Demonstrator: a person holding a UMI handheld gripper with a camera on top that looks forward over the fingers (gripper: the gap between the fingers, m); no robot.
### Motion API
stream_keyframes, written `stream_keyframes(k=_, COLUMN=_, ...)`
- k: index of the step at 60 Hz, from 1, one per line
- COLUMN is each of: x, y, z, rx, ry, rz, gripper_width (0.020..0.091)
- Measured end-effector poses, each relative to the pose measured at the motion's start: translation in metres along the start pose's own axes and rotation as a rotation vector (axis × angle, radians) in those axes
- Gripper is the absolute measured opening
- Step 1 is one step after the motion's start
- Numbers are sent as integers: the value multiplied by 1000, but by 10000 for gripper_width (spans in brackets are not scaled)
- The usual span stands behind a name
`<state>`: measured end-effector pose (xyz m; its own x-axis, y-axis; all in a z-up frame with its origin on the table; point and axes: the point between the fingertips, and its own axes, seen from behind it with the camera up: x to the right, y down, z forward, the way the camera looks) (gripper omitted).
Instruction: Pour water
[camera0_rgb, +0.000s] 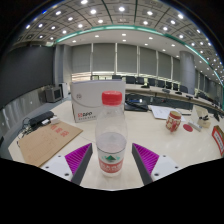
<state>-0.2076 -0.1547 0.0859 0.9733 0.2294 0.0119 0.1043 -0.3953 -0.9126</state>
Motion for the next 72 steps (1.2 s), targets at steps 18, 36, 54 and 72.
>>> stream_keyframes(k=18, x=-1, y=4, z=37, rx=31, ry=32, rz=-16, gripper_width=468)
stream_keyframes(k=36, x=3, y=-20, z=31, rx=0, ry=-49, rz=115, gripper_width=347)
stream_keyframes(k=54, x=57, y=-166, z=51, rx=132, ry=-256, rz=667, gripper_width=346)
stream_keyframes(k=72, x=162, y=-245, z=134, rx=153, ry=-474, rz=1417, gripper_width=345)
